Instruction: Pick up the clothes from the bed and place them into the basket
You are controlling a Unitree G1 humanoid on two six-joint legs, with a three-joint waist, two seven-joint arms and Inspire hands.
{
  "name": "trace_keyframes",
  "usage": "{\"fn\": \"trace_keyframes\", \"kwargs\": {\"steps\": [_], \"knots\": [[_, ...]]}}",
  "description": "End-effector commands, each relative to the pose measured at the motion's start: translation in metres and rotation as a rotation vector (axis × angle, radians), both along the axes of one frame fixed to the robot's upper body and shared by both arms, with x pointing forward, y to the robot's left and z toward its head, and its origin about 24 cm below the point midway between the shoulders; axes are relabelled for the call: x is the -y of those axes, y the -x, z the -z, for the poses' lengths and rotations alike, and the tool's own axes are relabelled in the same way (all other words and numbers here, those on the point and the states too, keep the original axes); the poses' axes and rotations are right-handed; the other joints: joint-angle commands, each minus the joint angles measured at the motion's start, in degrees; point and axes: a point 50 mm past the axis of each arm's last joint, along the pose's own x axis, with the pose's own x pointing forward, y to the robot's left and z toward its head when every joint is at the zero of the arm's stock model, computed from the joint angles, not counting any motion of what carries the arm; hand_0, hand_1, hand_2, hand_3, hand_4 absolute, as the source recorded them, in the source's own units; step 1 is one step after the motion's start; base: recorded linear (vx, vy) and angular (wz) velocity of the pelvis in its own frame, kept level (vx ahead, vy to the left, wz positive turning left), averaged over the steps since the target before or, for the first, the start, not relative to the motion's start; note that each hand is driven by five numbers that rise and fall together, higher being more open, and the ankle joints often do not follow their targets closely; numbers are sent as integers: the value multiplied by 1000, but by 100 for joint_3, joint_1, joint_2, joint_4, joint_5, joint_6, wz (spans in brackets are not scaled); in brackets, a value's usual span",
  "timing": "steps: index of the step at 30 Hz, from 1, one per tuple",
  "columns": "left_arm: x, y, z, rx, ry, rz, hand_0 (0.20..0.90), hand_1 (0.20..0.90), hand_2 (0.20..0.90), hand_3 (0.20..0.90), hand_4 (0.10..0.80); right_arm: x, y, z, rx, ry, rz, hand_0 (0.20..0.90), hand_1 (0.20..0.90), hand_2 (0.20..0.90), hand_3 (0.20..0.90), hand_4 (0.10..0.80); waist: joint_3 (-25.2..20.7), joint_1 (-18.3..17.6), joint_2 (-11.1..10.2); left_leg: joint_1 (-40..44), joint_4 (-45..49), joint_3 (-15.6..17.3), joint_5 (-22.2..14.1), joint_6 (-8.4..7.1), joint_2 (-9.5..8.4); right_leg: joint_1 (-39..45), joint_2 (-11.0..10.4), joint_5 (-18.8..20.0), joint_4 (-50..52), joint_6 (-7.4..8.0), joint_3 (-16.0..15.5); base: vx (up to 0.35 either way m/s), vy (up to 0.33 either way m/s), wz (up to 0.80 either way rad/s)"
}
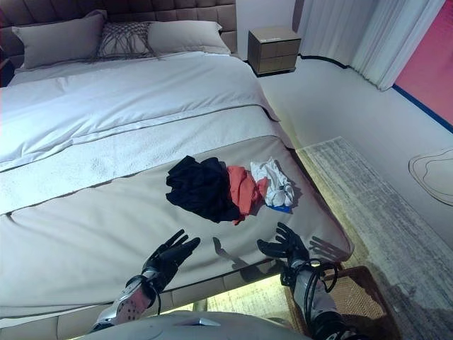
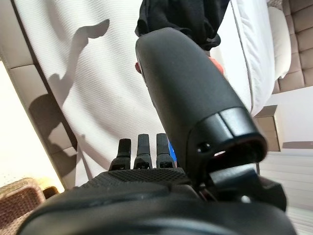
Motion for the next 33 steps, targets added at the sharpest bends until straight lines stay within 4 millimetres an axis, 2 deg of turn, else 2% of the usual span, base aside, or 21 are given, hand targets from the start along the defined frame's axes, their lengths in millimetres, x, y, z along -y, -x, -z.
{"fn": "trace_keyframes", "kwargs": {"steps": [1, 8, 15, 18, 22, 26, 31, 33], "knots": [[0, -37, -24, 203, 4, 17, 900, 900, 900, 900, 800, 15, -40, -34, 228, 89, 55, 900, 900, 900, 900, 800, 129, 136, 123, 407, 44, 560, -838, 78, 74, -423, 93, 428, 20, -46, -223, 0, 0, 0], [4, -34, -21, 186, 30, 44, 900, 900, 900, 900, 800, 20, -42, -34, 194, 197, 42, 900, 900, 900, 900, 800, 155, 139, 145, 415, 44, 541, -841, 80, 73, -423, 106, 413, 35, -53, -214, 0, 0, 0], [-1, -31, -20, 165, 21, 51, 900, 900, 900, 900, 800, 40, -57, -49, 215, 401, 30, 900, 900, 900, 900, 800, 189, 258, 133, 428, 44, 482, -834, 62, 80, -370, 107, 380, 38, -72, -308, 10, -6, 0], [-4, -29, -20, 161, 11, 59, 900, 900, 900, 900, 800, 54, -69, -65, 259, 505, 45, 900, 900, 900, 900, 800, 202, 327, 123, 423, 44, 451, -830, 49, 88, -343, 106, 375, 15, -83, -356, 46, -26, 1], [-10, -24, -21, 162, 1, 66, 900, 900, 900, 900, 800, 77, -92, -109, 407, 722, 63, 900, 900, 900, 900, 800, 235, 446, 111, 396, 44, 401, -817, 25, 105, -328, 104, 353, 13, -97, -434, 80, -26, 5], [-12, -21, -24, 163, -1, 96, 900, 900, 900, 900, 800, 96, -104, -133, 446, 909, 56, 900, 900, 900, 900, 800, 272, 565, 119, 359, 44, 333, -798, 19, 101, -339, 100, 310, 65, -112, -523, 82, -15, 11], [-13, -26, -32, 191, -3, 140, 900, 900, 900, 900, 800, 112, -122, -162, 447, 1062, 53, 900, 900, 900, 900, 800, 389, 693, 157, 253, 113, 236, -742, 16, 97, -508, 83, 135, 443, -182, -632, 63, -5, 9], [-12, -34, -39, 234, 4, 159, 900, 900, 900, 900, 800, 119, -133, -178, 446, 1111, 60, 900, 900, 900, 900, 800, 551, 747, 198, -35, 494, 151, -782, -6, 66, -744, 44, 36, 788, -256, -689, -17, 18, 18]]}}
